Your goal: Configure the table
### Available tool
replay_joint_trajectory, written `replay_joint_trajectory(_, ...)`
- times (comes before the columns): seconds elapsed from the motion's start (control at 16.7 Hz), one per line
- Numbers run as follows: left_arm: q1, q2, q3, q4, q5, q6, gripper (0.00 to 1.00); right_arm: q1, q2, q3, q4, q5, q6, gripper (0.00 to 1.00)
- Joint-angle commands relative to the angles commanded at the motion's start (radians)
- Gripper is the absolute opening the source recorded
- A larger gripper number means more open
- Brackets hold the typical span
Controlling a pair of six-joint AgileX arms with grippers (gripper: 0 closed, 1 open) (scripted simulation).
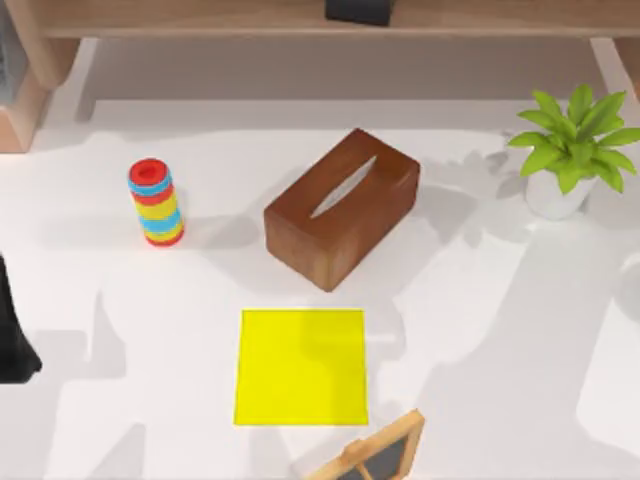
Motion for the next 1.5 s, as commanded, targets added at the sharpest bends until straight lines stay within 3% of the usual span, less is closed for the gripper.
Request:
replay_joint_trajectory(0.54,0.0,0.0,0.0,0.0,0.0,0.0,1.0,0.0,0.0,0.0,0.0,0.0,0.0,0.02)
replay_joint_trajectory(1.2,0.0,0.0,0.0,0.0,0.0,0.0,1.0,-0.003,-0.009,0.002,-0.005,0.002,0.003,0.0)
replay_joint_trajectory(1.5,0.0,0.0,0.0,0.0,0.0,0.0,1.0,-0.006,-0.144,-0.047,-0.052,0.033,0.053,0.0)
